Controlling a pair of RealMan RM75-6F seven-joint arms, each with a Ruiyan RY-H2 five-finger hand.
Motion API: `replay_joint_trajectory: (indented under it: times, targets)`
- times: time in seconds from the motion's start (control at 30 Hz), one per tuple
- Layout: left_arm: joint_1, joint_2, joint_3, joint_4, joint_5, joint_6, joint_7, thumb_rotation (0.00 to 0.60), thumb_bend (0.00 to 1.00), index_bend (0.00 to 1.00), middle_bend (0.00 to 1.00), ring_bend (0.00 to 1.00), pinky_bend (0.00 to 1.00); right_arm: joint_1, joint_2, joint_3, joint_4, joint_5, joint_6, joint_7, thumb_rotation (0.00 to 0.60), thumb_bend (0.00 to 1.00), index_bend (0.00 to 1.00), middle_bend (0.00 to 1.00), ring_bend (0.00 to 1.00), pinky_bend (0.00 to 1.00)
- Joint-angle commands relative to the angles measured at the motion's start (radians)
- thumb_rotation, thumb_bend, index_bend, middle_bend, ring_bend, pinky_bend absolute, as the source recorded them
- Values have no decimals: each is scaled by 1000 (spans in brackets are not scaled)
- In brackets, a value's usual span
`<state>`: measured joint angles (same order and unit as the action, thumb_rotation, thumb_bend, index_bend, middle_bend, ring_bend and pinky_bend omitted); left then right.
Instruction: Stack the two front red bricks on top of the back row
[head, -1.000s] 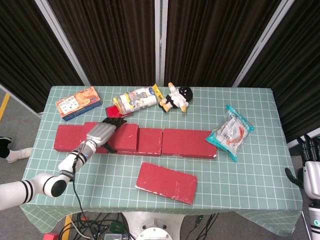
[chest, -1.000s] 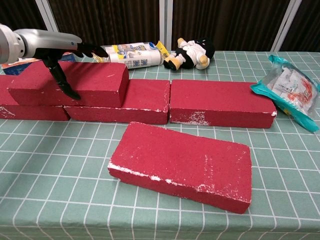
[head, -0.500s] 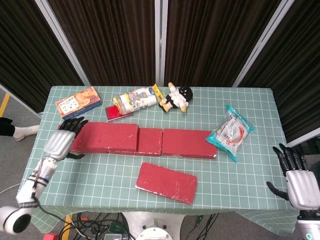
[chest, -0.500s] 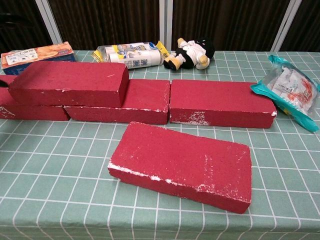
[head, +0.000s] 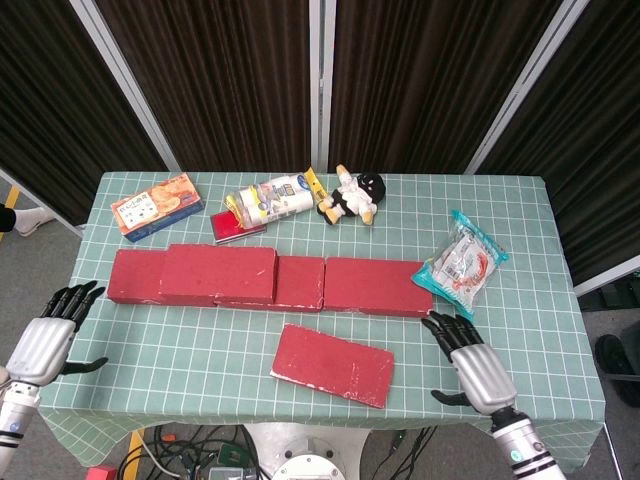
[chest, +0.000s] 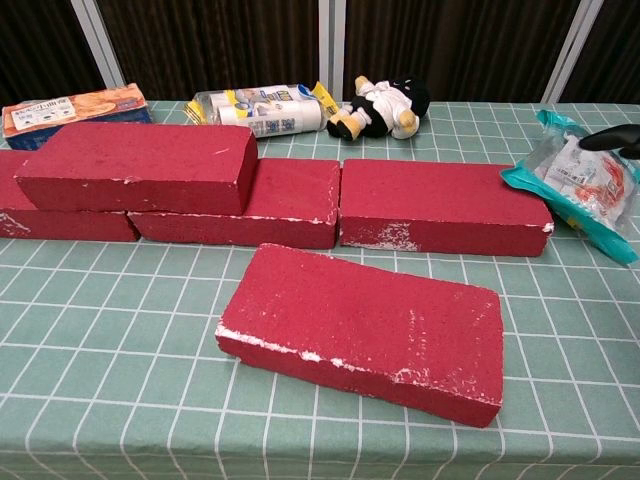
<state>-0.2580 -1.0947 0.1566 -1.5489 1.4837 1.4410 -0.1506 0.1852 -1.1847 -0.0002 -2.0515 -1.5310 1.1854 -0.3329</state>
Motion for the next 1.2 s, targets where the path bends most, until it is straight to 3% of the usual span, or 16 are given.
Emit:
replay_joint_trajectory:
  times: [0.03,0.33,0.6,0.83,1.2]
  targets:
    - [16,-8,0,21,11,3,-22,600,25,39,0,0,0,37,-134,3,-25,74,-45,-128,600,0,0,0,0,0]
    - [42,-12,-15,69,24,-22,-87,600,24,39,0,0,0,61,-370,7,-3,186,-28,-320,600,0,0,0,0,0]
    - [69,-22,-33,114,28,-23,-118,600,17,39,0,0,0,86,-504,-2,122,241,-22,-410,600,0,0,0,0,0]
    - [80,-37,-45,144,29,-43,-145,600,13,39,0,0,0,92,-521,-10,175,249,-2,-414,600,0,0,0,0,0]
    - [84,-60,-61,162,37,-72,-156,600,10,39,0,0,0,126,-448,13,170,311,-36,-372,600,0,0,0,0,0]
